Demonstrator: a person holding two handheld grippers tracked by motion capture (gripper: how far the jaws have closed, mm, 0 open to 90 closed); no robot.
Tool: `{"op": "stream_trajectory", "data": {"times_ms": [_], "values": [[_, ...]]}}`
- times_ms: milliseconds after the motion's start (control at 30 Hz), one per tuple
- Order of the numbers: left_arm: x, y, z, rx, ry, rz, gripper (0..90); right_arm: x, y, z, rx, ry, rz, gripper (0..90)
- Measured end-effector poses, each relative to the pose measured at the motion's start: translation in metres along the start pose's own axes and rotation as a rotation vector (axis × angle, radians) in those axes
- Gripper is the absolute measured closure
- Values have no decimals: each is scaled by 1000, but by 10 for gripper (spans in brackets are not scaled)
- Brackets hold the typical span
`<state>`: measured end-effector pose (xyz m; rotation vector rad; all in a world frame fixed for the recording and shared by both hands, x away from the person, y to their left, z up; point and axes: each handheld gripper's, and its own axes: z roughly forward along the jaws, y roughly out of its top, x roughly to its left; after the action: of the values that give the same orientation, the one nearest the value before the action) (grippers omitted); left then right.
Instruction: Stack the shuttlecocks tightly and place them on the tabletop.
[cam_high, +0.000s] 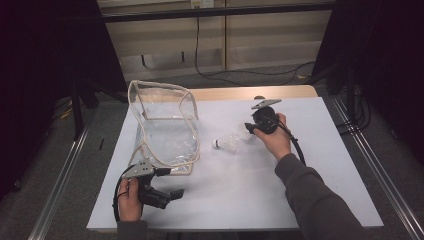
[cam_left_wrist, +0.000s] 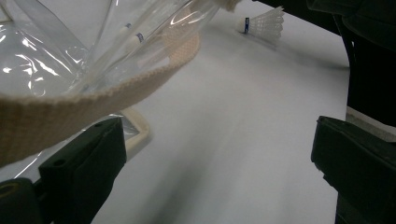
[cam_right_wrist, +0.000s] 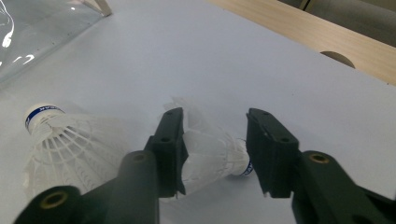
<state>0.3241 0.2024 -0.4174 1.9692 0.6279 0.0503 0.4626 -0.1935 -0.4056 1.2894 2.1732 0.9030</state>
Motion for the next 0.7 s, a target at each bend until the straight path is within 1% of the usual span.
{"op": "stream_trajectory", "data": {"times_ms": [100,200,400,500,533,600,700], "values": [[0,0,0,-3,0,0,34,-3,0,-4,0,-20,-14,680],[0,0,0,-3,0,0,34,-6,0,-8,-1,-31,-11,746],[0,0,0,-4,-2,0,34,-14,-6,-12,-6,-19,1,869],[0,0,0,-4,0,1,34,-17,-8,-14,-14,-14,14,897],[0,0,0,-7,0,-2,34,-18,-9,-15,-18,-16,14,900],[-1,0,0,-7,1,-1,33,-21,-10,-18,-21,-5,28,900],[-1,0,1,-9,-2,2,34,-23,-11,-21,-23,6,35,900]]}}
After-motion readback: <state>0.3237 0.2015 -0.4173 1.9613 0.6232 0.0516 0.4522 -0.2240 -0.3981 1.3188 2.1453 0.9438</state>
